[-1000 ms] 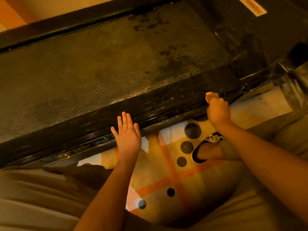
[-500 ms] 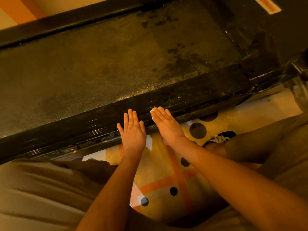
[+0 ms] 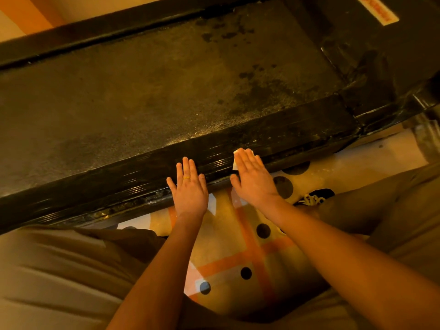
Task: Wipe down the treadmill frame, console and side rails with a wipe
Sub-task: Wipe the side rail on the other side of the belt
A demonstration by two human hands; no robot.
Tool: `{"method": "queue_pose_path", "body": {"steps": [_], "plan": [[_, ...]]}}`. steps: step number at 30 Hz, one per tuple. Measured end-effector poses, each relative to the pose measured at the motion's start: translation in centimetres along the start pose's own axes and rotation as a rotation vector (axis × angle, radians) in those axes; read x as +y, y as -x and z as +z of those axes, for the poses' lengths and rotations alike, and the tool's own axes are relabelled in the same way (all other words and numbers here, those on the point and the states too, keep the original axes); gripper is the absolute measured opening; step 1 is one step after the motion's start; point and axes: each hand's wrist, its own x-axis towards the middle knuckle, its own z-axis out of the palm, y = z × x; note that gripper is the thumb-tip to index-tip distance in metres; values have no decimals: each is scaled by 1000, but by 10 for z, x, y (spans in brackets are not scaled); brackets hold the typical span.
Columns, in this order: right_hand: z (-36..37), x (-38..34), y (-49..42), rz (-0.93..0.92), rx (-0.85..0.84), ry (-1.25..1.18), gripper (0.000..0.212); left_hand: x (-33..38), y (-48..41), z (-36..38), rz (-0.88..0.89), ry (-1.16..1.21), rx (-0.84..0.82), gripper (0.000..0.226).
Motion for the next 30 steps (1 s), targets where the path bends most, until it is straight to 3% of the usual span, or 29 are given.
{"method": "queue_pose_path", "body": {"steps": [8,12,15,24,30], "plan": [[-25,97,-14,273,88,-16,64,1,0,3,-8,-2,15,56],[-25,100,-16,360,86,-58,66,1,-1,3,-6,4,18,56],[-21,77,-8,330,102,-95,66,1,-1,3,-7,11,16,56],[9,-40,-4,-4,-38,-52,64,1,0,3,-6,4,13,56],[1,-14,-20,0,-23,-3,57,0,0,0,0,4,-4,56]]}}
